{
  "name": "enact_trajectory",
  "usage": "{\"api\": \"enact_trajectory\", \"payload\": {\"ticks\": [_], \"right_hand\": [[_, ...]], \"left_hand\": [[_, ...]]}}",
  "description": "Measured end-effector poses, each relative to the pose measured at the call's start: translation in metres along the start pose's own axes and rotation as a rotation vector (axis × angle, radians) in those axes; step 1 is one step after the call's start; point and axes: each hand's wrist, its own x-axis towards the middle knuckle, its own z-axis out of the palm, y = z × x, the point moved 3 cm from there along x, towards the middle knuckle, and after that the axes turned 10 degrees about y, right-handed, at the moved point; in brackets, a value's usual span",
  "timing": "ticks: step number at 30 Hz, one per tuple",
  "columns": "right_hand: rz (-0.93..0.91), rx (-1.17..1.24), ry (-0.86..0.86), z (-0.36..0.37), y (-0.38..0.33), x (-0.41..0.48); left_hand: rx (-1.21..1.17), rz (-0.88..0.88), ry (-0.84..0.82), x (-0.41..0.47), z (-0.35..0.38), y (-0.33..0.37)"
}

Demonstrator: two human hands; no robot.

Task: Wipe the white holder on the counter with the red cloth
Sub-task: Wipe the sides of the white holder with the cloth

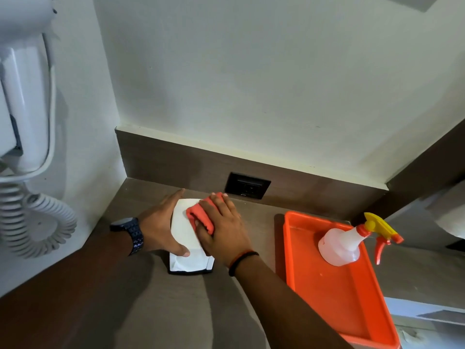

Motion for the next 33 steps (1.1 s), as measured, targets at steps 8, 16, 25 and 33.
{"api": "enact_trajectory", "payload": {"ticks": [8, 16, 25, 33], "right_hand": [[0.006, 0.061, 0.076, 0.003, -0.022, 0.004], [0.397, 0.512, 0.343, -0.001, 0.015, -0.01], [1.232, 1.09, 0.714, -0.015, 0.068, -0.027], [1.078, 1.136, 0.746, -0.015, 0.075, -0.032]], "left_hand": [[-0.038, 0.096, 0.099, -0.001, 0.003, -0.003], [-0.037, -0.103, 0.274, -0.015, 0.017, 0.011], [0.457, 0.177, 0.099, 0.003, 0.018, 0.06], [0.677, 0.189, -0.075, 0.036, 0.008, 0.071]]}}
